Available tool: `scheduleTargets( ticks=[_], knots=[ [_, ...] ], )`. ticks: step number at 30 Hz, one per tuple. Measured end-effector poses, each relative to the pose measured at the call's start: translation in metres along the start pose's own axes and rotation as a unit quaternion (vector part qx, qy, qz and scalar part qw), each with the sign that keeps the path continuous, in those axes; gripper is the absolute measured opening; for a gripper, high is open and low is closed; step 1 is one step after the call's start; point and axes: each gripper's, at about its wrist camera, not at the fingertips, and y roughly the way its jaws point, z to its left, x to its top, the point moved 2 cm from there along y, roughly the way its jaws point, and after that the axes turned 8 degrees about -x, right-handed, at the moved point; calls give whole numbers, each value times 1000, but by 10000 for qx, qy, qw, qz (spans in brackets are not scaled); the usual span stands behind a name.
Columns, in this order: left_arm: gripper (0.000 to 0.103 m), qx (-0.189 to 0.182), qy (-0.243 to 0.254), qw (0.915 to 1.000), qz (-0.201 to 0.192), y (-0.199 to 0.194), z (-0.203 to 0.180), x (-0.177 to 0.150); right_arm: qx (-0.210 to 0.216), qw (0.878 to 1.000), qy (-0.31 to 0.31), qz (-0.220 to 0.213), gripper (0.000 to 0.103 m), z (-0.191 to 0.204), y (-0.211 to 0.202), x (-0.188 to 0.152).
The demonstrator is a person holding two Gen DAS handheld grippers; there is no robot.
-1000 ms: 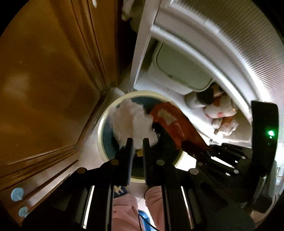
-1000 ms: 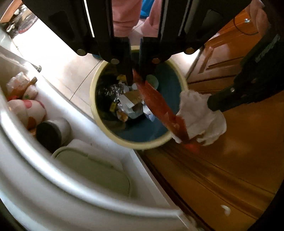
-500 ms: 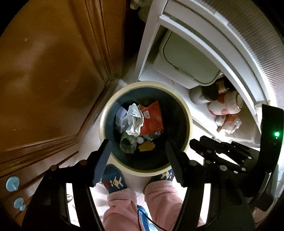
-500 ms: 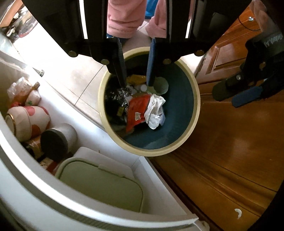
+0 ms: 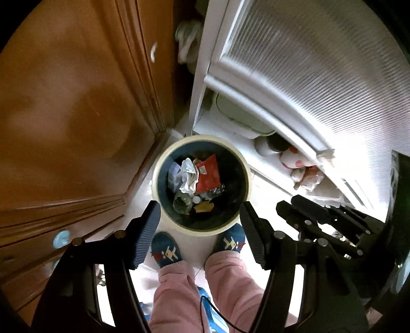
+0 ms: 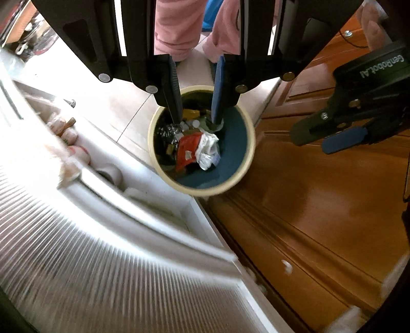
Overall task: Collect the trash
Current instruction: 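Carry the red packet and tissues down over the floor bin and release both, then raise both tools back over the remaining countertop trash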
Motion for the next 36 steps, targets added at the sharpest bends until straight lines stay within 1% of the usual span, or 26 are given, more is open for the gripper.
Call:
scheduleTargets(
  ticks=[3, 11, 13, 18, 19, 20, 22, 23, 25, 28, 34, 36],
  knots=[
    [61, 3, 47, 10000, -71, -31, -11, 4, 34, 9999, -74, -129, 23, 6, -41, 4],
    [61, -45, 212, 9992, -344, -133, -44, 12, 108, 9972, -482, -557, 23, 23, -158, 12],
    [61, -39, 284, 9987, -413, -156, -52, 13, 119, 9962, -573, -646, 23, 25, -181, 13],
    [61, 81, 461, 9977, -484, -201, -74, 13, 180, 9917, -852, -946, 23, 27, -249, 13],
    [61, 103, 504, 9973, -520, -210, -78, 14, 172, 9909, -892, -989, 24, 28, -256, 14],
    [61, 117, 554, 9967, -574, -222, -82, 15, 143, 9893, -969, -1083, 24, 28, -271, 14],
    [61, 147, 618, 9958, -660, -238, -89, 17, 122, 9869, -1052, -1215, 30, 28, -288, 14],
    [61, 173, 644, 9953, -700, -245, -94, 18, 109, 9856, -1089, -1292, 31, 28, -298, 14],
    [61, 232, 720, 9939, -797, -264, -102, 22, 97, 9830, -1130, -1446, 34, 26, -318, 15],
    [61, 272, 788, 9922, -924, -287, -111, 27, 109, 9786, -1199, -1667, 35, 24, -349, 16],
    [61, 586, 1121, 9832, -1318, -340, -136, 40, 259, 9696, -1256, -2085, 35, 6, -409, 27],
    [61, 637, 1193, 9804, -1432, -357, -144, 48, 308, 9664, -1251, -2222, 35, -1, -430, 31]
  ],
)
